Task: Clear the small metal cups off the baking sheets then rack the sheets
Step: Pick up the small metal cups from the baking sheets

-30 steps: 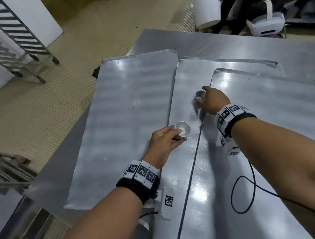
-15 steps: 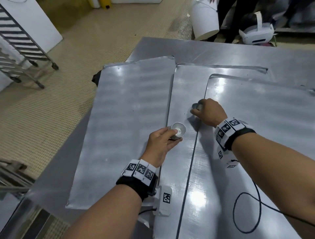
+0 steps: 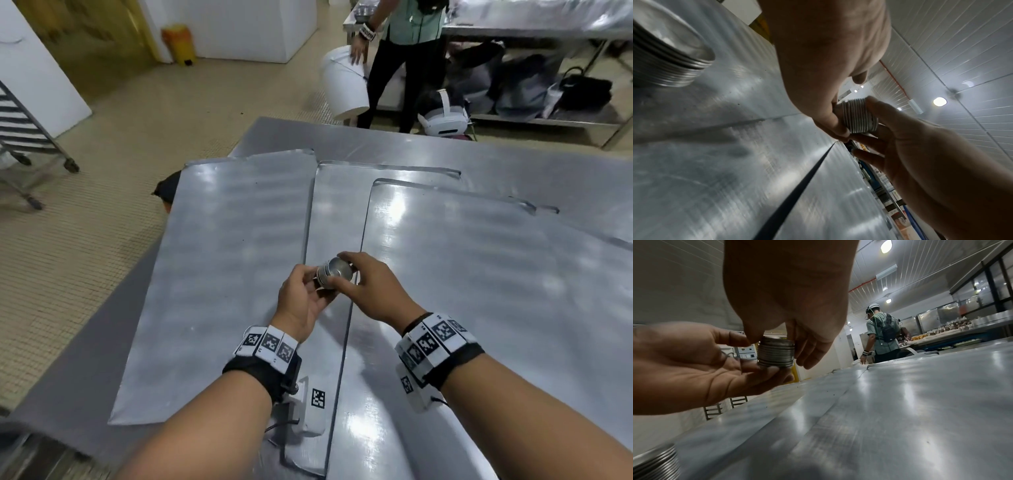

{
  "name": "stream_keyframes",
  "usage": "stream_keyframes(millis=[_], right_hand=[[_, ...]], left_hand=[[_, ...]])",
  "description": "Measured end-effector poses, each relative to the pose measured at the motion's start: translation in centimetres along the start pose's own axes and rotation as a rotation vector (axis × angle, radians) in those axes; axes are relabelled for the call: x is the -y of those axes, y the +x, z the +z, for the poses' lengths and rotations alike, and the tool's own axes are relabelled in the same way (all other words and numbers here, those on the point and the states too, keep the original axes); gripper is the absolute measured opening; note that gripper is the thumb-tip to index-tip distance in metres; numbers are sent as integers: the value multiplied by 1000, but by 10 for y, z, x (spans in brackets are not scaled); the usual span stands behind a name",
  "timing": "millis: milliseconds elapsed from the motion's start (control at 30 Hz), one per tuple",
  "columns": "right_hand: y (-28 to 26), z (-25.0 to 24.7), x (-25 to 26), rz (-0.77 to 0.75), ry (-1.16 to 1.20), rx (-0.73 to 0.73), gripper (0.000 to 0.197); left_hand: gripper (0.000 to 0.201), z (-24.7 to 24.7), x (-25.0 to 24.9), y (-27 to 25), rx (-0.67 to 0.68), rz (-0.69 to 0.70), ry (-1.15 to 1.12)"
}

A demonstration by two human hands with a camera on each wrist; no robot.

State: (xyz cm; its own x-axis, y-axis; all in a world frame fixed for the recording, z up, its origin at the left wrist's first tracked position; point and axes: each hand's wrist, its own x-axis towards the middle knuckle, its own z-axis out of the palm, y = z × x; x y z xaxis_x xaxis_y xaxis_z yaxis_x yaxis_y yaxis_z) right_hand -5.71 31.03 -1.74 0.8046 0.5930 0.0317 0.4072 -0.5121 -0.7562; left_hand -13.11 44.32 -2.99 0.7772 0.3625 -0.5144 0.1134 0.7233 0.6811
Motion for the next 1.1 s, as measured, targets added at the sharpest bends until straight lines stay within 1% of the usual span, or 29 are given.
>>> stream_keyframes(millis=[100,167,200,233,333,367,500,567,633,667,700,767,833,900,967,1100], right_hand=[[-9,3,5,5,28,-17,51],[-14,5,6,3,25,-20,53],[-16,6,7,-2,22,-21,55],[-18,7,7,-9,22,-20,57],[-24,13,9,-11,19,7,66],[-25,15,10,-9,13,18,66],[-29,24,13,-3,-9,31,57],[-32,28,13,3,-9,40,52],[-35,30,13,14,-3,52,50],[-37,31,12,20,-9,62,50],[-38,31,11,28,-23,69,49],[-42,32,9,49,-37,81,48],[-47,34,6,77,-36,94,46],[-50,38,4,99,-42,103,45],[-53,43,2,118,-46,111,45],[-57,55,-3,176,-88,136,45]], left_hand=[[26,3,0,-8,-4,0,-10],[41,-1,-1,-13,-27,-14,-6],[45,-3,-1,-15,-36,-19,8],[44,-5,-1,-17,-39,-20,14],[30,-8,0,-24,-32,-17,27],[28,-9,0,-26,-22,-19,31],[36,-17,5,-33,12,-43,58],[41,-24,4,-36,18,-63,106],[41,-33,-3,-38,-3,-54,223],[37,-39,-9,-41,-33,-18,324],[31,-46,-17,-41,-66,47,460],[20,-66,-34,-40,-142,232,767],[16,-89,-52,-39,-198,383,1056],[21,-108,-65,-38,-213,419,1275],[31,-121,-69,-37,-147,395,1409],[63,-130,-60,-36,135,226,1653]])
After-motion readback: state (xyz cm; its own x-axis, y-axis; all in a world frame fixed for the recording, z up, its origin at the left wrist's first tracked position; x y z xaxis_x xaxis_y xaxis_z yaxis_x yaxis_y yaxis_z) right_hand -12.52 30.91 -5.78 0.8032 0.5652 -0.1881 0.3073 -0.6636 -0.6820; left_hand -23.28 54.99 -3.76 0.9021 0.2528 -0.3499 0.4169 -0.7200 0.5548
